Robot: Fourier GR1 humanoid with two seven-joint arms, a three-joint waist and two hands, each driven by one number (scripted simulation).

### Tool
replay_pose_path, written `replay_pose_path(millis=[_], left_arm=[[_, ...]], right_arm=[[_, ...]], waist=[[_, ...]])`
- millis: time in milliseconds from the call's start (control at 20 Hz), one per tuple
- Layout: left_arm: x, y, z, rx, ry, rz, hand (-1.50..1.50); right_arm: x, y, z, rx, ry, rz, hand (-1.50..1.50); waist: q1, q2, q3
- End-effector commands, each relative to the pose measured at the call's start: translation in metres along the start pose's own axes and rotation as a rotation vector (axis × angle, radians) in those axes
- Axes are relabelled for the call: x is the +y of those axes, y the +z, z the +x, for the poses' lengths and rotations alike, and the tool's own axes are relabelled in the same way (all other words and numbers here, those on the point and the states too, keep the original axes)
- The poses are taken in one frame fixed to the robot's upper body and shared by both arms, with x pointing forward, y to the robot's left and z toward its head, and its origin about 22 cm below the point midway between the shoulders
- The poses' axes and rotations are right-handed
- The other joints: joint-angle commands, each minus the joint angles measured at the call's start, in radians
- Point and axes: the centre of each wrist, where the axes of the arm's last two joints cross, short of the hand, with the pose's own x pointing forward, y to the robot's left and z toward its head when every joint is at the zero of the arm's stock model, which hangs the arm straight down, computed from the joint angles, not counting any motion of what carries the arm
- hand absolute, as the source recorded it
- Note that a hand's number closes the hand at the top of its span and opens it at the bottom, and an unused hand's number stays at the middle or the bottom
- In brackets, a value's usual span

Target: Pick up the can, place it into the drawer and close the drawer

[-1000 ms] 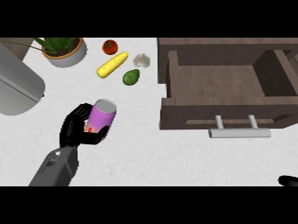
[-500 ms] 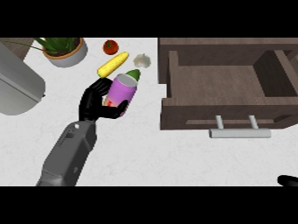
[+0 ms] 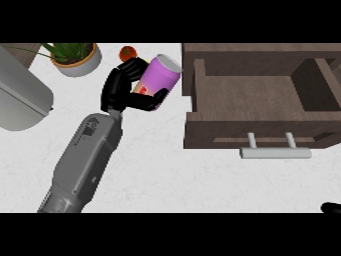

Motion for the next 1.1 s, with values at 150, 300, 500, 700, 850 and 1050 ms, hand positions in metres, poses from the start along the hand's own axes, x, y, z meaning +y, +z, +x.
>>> replay_pose_path(millis=[150,300,500,700,850,1050], left_arm=[[-0.051,-0.013,0.075,-0.028,0.010,-0.037,1.50],[-0.073,-0.033,0.122,-0.032,-0.019,-0.047,1.50],[-0.097,-0.036,0.141,-0.050,-0.055,-0.057,1.50],[-0.118,-0.051,0.160,-0.023,-0.085,-0.074,1.50],[-0.135,-0.048,0.181,-0.010,-0.077,-0.066,1.50],[-0.149,-0.061,0.193,-0.008,-0.093,-0.078,1.50]], right_arm=[[-0.013,0.006,-0.004,0.003,-0.001,-0.005,-1.50],[-0.008,-0.001,-0.001,0.003,0.003,0.006,-1.50],[0.006,0.012,0.007,-0.003,0.008,0.006,-1.50],[-0.002,-0.013,-0.001,-0.005,0.001,-0.017,-1.50],[0.003,-0.016,0.010,0.002,-0.004,-0.010,-1.50],[-0.004,-0.012,0.015,-0.005,-0.008,0.015,-1.50]], waist=[[-0.004,-0.001,0.000],[-0.009,0.001,0.000],[-0.015,0.003,0.000],[-0.020,0.007,0.000],[-0.018,0.005,0.000],[-0.034,0.008,0.000]])
